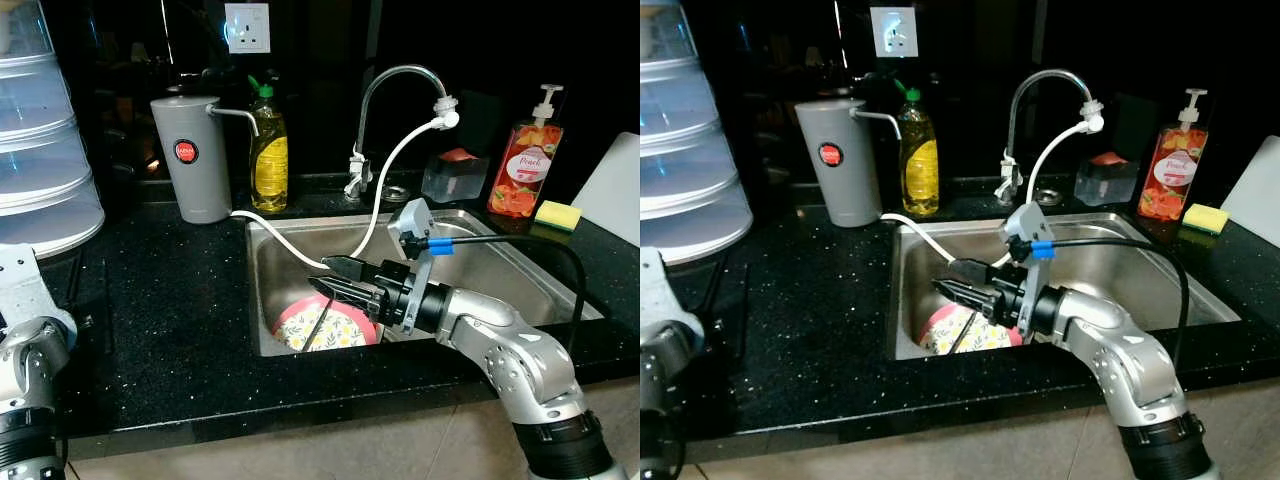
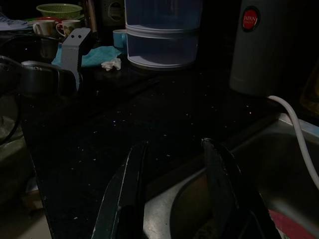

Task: Kitchen organization

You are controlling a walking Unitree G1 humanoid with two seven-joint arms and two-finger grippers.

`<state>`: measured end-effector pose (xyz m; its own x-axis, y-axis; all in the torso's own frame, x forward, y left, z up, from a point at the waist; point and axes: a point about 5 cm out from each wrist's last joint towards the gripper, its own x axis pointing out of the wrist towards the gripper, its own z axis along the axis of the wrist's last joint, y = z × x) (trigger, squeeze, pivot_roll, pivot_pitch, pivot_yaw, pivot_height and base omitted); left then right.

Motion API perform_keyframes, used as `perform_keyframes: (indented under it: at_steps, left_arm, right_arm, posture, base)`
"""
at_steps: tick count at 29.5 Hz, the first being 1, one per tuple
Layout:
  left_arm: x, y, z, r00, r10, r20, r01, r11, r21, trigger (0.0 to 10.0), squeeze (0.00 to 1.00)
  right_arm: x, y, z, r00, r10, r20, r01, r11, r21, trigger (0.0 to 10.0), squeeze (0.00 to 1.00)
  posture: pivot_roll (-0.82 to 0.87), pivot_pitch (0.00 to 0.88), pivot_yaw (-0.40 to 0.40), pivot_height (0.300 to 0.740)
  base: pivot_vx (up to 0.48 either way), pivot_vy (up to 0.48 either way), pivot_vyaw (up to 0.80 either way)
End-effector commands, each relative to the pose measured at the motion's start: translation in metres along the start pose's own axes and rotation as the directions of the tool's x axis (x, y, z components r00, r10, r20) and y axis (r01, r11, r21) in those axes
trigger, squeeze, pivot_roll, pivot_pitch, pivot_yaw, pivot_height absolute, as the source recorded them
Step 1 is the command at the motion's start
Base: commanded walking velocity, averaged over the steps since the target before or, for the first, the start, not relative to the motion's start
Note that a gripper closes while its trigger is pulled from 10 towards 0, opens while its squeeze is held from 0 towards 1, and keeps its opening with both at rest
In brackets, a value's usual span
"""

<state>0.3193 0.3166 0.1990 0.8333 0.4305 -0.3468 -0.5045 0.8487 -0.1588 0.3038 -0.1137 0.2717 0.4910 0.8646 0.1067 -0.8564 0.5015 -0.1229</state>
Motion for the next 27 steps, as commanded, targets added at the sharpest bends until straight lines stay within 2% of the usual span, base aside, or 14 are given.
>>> perform_keyframes:
  at_steps: [1, 7, 12, 13, 14, 15, 16, 17, 18, 19, 21, 22, 24, 27]
  left_arm:
    - [0.005, 0.008, -0.029, 0.990, 0.034, -0.136, -0.031, 0.999, 0.026, 0.0, 0.00]
    - [0.005, 0.002, -0.020, 0.995, 0.014, -0.098, -0.013, 1.000, 0.011, 0.0, 0.00]
    - [0.002, -0.006, -0.009, 1.000, -0.026, -0.016, 0.026, 1.000, -0.006, 0.0, 0.00]
    - [-0.002, -0.017, -0.002, 0.996, -0.091, 0.026, 0.091, 0.996, -0.001, 0.0, 0.00]
    - [-0.002, -0.017, -0.002, 0.996, -0.091, 0.026, 0.091, 0.996, -0.001, 0.0, 0.00]
    - [-0.004, -0.026, 0.001, 0.990, -0.139, 0.038, 0.139, 0.990, -0.001, 0.0, 0.00]
    - [-0.007, -0.036, 0.002, 0.980, -0.194, 0.037, 0.194, 0.981, 0.007, 10.0, 0.00]
    - [-0.007, -0.036, 0.002, 0.980, -0.194, 0.037, 0.194, 0.981, 0.007, 10.0, 0.00]
    - [-0.010, -0.043, 0.002, 0.973, -0.228, 0.036, 0.228, 0.974, 0.013, 10.0, 0.00]
    - [-0.014, -0.057, 0.003, 0.954, -0.297, 0.043, 0.296, 0.955, 0.028, 10.0, 0.00]
    - [-0.018, -0.067, 0.005, 0.939, -0.340, 0.053, 0.338, 0.940, 0.039, 10.0, 0.00]
    - [-0.021, -0.074, 0.007, 0.925, -0.374, 0.067, 0.369, 0.927, 0.070, 10.0, 0.00]
    - [-0.025, -0.081, 0.009, 0.910, -0.407, 0.080, 0.398, 0.911, 0.107, 10.0, 0.00]
    - [-0.027, -0.089, 0.006, 0.899, -0.434, 0.056, 0.426, 0.898, 0.112, 10.0, 0.00]
  right_arm:
    - [-0.001, 0.002, 0.001, 1.000, 0.005, 0.000, -0.005, 1.000, -0.005, 10.0, 0.00]
    - [-0.001, 0.001, 0.002, 1.000, 0.002, 0.001, -0.002, 1.000, -0.007, 10.0, 0.00]
    - [-0.001, 0.001, 0.002, 1.000, 0.000, 0.002, 0.000, 1.000, -0.006, 10.0, 0.00]
    - [-0.001, 0.000, 0.002, 1.000, -0.001, 0.001, 0.001, 1.000, -0.005, 10.0, 0.00]
    - [-0.001, 0.000, 0.002, 1.000, -0.001, 0.001, 0.001, 1.000, -0.005, 10.0, 0.00]
    - [-0.001, 0.000, 0.002, 1.000, -0.002, 0.001, 0.002, 1.000, -0.005, 10.0, 0.00]
    - [0.000, 0.000, 0.002, 1.000, -0.003, 0.001, 0.003, 1.000, -0.006, 10.0, 0.00]
    - [0.000, 0.000, 0.002, 1.000, -0.003, 0.001, 0.003, 1.000, -0.006, 10.0, 0.00]
    - [0.000, 0.000, 0.002, 1.000, -0.003, 0.001, 0.003, 1.000, -0.006, 10.0, 0.00]
    - [0.000, -0.001, 0.002, 1.000, -0.003, 0.002, 0.003, 1.000, -0.007, 10.0, 0.00]
    - [0.000, -0.001, 0.003, 1.000, -0.004, 0.003, 0.004, 1.000, -0.007, 10.0, 0.00]
    - [0.000, -0.001, 0.003, 1.000, -0.005, 0.003, 0.005, 1.000, -0.008, 10.0, 0.00]
    - [0.000, -0.001, 0.003, 1.000, -0.005, 0.003, 0.005, 1.000, -0.009, 10.0, 0.00]
    - [0.000, -0.001, 0.003, 1.000, -0.007, 0.003, 0.007, 1.000, -0.009, 10.0, 0.00]
  posture:
    - [-0.02, 0.038, -0.005, 0.740]
    - [-0.02, 0.041, -0.005, 0.740]
    - [-0.02, 0.043, -0.006, 0.740]
    - [-0.02, 0.043, -0.008, 0.740]
    - [-0.02, 0.043, -0.008, 0.740]
    - [-0.02, 0.043, -0.008, 0.740]
    - [-0.02, 0.042, -0.008, 0.740]
    - [-0.02, 0.042, -0.008, 0.740]
    - [-0.02, 0.043, -0.009, 0.740]
    - [-0.02, 0.042, -0.009, 0.740]
    - [-0.02, 0.042, -0.009, 0.740]
    - [-0.03, 0.042, -0.008, 0.740]
    - [-0.03, 0.042, -0.008, 0.740]
    - [-0.03, 0.042, -0.007, 0.740]
  base:
    - [0.000, 0.000, 0.00]
    - [0.000, 0.000, 0.00]
    - [0.000, 0.000, 0.00]
    - [0.000, 0.000, 0.00]
    - [0.000, 0.000, 0.00]
    - [0.000, 0.000, 0.00]
    - [0.000, 0.000, 0.00]
    - [0.000, 0.000, 0.00]
    - [0.000, 0.000, 0.00]
    - [0.000, 0.000, 0.00]
    - [0.000, 0.000, 0.00]
    - [0.000, 0.000, 0.00]
    - [0.000, 0.000, 0.00]
    - [0.000, 0.000, 0.00]
